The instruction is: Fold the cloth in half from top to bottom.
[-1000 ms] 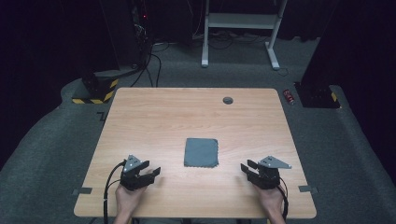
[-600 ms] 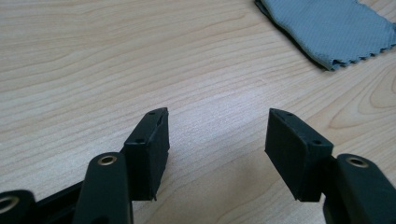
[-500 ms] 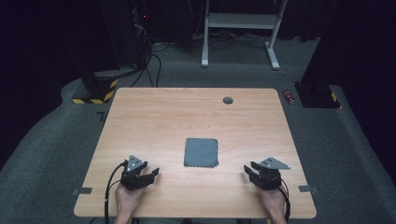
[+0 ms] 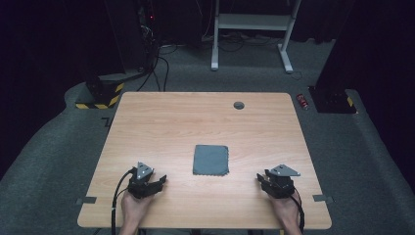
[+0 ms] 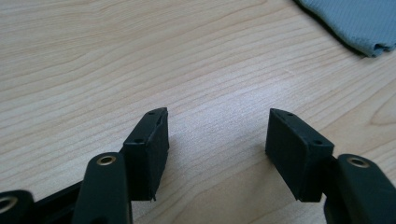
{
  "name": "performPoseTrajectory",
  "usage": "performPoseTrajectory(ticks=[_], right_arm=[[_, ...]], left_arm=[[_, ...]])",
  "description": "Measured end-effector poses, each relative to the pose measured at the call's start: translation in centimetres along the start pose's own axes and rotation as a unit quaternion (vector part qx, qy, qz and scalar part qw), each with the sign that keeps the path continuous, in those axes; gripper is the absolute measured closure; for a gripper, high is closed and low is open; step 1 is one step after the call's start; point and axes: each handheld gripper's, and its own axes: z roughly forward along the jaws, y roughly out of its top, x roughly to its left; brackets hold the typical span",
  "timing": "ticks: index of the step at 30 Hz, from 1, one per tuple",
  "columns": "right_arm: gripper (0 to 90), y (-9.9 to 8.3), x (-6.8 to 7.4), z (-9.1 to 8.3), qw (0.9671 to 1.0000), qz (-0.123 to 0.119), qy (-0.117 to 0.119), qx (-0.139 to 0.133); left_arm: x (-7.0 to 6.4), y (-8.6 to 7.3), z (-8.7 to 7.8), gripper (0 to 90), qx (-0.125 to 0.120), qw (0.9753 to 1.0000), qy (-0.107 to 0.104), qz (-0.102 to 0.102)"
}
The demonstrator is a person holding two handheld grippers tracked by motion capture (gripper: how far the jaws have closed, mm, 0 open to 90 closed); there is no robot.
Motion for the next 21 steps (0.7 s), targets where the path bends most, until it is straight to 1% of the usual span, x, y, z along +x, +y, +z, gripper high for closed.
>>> performPoseTrajectory(ticks=[1, 2, 4, 5, 6, 8, 9, 10, 11, 21], right_arm=[[58.5, 0.01, 0.06, 0.05, 1.0, -0.004, -0.003, 0.004], [58.2, 0.01, 0.11, 0.07, 0.9999, -0.01, -0.008, 0.004], [55.3, 0.0, 0.17, 0.05, 0.9999, -0.008, -0.011, 0.005], [52.0, 0.01, 0.1, 0.07, 0.9999, -0.007, -0.011, 0.005], [49.5, 0.01, 0.06, 0.07, 0.9999, -0.002, -0.011, 0.007], [43.2, 0.03, -0.28, 0.15, 0.9997, 0.018, -0.007, 0.012], [42.4, 0.04, -0.45, 0.18, 0.9996, 0.023, -0.005, 0.013], [42.1, 0.04, -0.46, 0.19, 0.9995, 0.026, -0.008, 0.014], [41.8, 0.06, -0.45, 0.22, 0.9996, 0.022, -0.009, 0.013], [40.3, 0.08, -0.4, 0.24, 0.9995, 0.026, -0.009, 0.015]], left_arm=[[-0.01, 0.01, 0.04, 39.1, -0.001, 1.0, 0.001, 0.0], [0.09, 0.05, 0.09, 38.5, 0.0, 1.0, 0.0, -0.005], [0.16, 0.09, 0.15, 37.8, 0.0, 0.9999, 0.005, -0.009], [0.16, 0.09, 0.16, 37.0, 0.0, 0.9999, 0.006, -0.009], [0.15, 0.09, 0.17, 36.3, 0.001, 0.9999, 0.005, -0.009], [0.12, 0.08, 0.17, 34.1, 0.002, 1.0, 0.004, -0.008], [0.11, 0.08, 0.17, 33.5, 0.003, 1.0, 0.003, -0.009], [0.11, 0.08, 0.17, 33.1, 0.003, 1.0, 0.002, -0.009], [0.11, 0.08, 0.18, 32.9, 0.003, 1.0, 0.001, -0.009], [0.1, 0.1, 0.21, 30.4, 0.004, 1.0, -0.001, -0.004]])
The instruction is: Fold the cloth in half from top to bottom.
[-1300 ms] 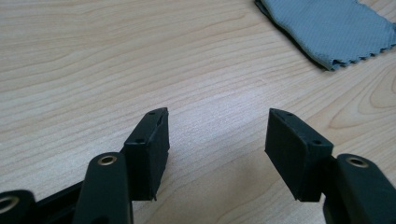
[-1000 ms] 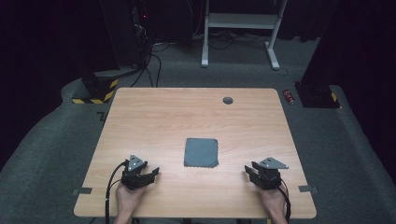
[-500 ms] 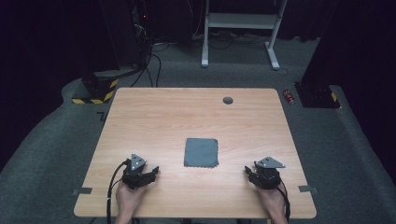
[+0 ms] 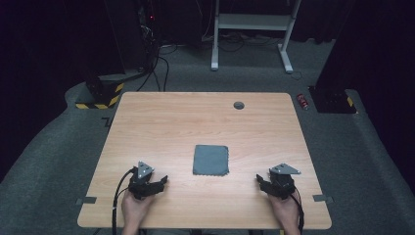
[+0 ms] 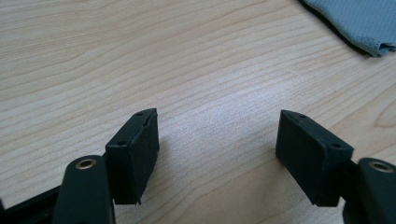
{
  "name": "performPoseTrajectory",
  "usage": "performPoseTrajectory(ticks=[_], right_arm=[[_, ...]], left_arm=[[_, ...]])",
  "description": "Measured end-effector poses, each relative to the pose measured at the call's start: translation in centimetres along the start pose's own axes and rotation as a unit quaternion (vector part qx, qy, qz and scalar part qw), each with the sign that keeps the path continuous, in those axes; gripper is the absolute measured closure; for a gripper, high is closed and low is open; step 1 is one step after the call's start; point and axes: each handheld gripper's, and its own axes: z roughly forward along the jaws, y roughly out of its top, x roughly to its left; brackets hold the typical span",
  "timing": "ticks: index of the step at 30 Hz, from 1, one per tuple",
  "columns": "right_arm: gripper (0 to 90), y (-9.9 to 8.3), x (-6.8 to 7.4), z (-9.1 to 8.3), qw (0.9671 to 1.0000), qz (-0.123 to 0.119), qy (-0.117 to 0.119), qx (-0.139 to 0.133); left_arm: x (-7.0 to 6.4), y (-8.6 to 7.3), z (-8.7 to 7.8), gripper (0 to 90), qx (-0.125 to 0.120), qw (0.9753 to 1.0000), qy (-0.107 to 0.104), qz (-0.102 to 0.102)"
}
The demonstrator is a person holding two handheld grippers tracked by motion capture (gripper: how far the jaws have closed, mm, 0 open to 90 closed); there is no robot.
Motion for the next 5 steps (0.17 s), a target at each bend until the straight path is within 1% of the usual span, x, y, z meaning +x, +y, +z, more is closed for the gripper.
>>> performPoseTrajectory(ticks=[5], right_arm=[[39.9, 0.01, -0.01, 0.03, 1.0, -0.002, 0.0, -0.001]], left_arm=[[-0.04, 0.0, 0.02, 30.0, -0.001, 1.0, 0.0, -0.001]])
